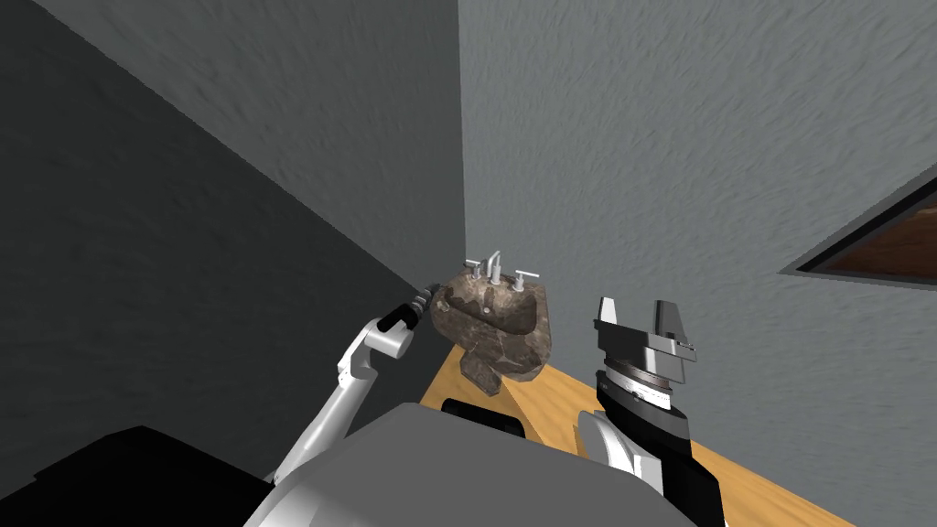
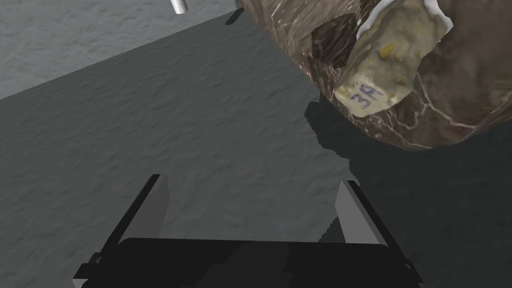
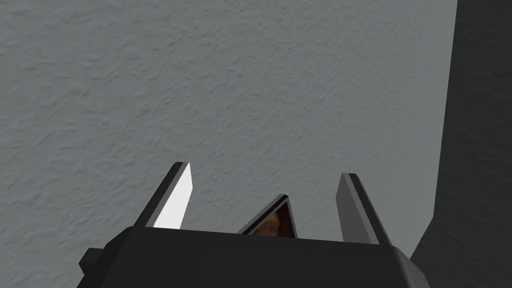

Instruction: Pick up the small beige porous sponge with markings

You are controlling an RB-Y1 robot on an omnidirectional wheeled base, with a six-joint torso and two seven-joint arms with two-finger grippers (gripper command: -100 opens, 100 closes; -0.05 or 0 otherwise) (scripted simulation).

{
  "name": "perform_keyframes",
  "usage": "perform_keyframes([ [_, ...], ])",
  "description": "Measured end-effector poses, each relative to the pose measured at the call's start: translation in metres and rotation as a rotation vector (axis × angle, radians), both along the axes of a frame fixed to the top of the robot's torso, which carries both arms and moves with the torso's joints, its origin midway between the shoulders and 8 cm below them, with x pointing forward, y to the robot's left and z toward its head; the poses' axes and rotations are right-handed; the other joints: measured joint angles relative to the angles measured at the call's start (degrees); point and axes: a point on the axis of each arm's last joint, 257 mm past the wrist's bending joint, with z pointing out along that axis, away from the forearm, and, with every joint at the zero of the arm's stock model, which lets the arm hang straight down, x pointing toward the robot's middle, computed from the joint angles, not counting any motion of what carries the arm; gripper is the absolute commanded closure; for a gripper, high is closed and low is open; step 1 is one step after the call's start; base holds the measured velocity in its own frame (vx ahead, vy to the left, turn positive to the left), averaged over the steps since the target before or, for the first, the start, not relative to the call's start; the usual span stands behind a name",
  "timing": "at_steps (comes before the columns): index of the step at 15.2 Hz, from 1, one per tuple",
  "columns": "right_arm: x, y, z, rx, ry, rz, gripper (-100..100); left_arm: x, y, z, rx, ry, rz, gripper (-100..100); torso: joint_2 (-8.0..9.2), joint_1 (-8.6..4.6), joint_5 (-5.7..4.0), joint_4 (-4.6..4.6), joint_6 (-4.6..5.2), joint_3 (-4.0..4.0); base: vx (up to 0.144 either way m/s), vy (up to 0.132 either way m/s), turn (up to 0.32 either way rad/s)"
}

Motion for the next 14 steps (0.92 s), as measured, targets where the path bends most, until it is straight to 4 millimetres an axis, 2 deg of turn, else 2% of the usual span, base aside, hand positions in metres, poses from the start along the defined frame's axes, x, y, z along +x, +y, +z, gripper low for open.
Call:
perform_keyframes([
  [14, 0.0, 0.0, 0.0, 0.0, 0.0, 0.0, 0, -0.009, 0.016, -0.044, 0.053, 0.225, 0.045, -100, 0.0, -0.02, -0.01, 0.0, 0.0, 0.0, 0.018, -0.028, -0.02],
])
